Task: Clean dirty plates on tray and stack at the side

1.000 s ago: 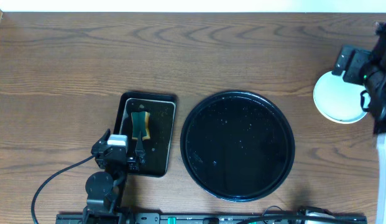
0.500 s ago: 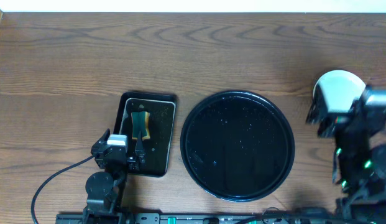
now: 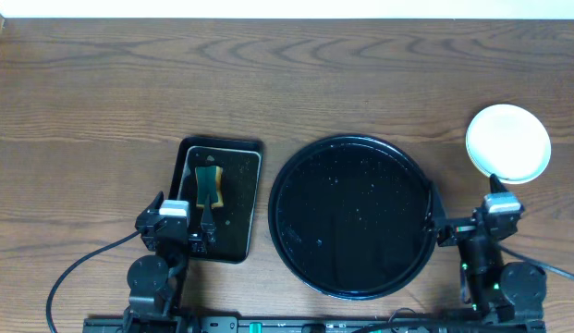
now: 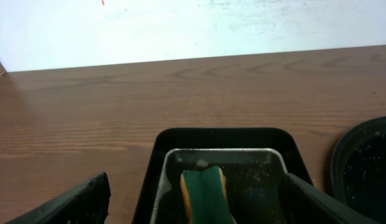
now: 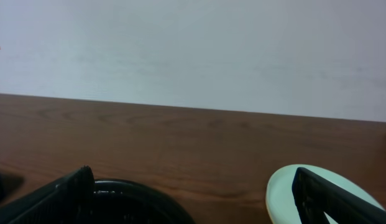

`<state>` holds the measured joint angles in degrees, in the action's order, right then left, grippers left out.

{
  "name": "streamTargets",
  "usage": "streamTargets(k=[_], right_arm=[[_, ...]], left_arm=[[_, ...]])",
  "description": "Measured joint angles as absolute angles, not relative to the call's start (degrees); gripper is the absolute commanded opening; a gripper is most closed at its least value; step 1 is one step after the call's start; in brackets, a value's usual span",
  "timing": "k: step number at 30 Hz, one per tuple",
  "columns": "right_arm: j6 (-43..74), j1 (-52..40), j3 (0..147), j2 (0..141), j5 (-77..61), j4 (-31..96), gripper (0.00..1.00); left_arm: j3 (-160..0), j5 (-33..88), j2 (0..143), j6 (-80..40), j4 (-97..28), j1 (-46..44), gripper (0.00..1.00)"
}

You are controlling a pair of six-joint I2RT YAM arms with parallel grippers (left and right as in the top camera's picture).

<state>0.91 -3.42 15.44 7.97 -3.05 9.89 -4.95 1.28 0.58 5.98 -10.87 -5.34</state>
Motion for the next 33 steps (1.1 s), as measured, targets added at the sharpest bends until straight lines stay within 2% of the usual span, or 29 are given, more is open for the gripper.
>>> streamTargets(k=[9, 33], right_arm=[[0.8, -3.4, 8.1, 1.0, -5.3, 5.9, 0.99], [0.8, -4.3, 0.5, 0.7, -6.7, 1.2, 0.99]], left_arm=[[-5.0, 1.3, 0.6, 6.0, -10.9, -5.3, 0.86], [-5.0, 1.3, 0.6, 6.0, -10.9, -5.3, 0.86]])
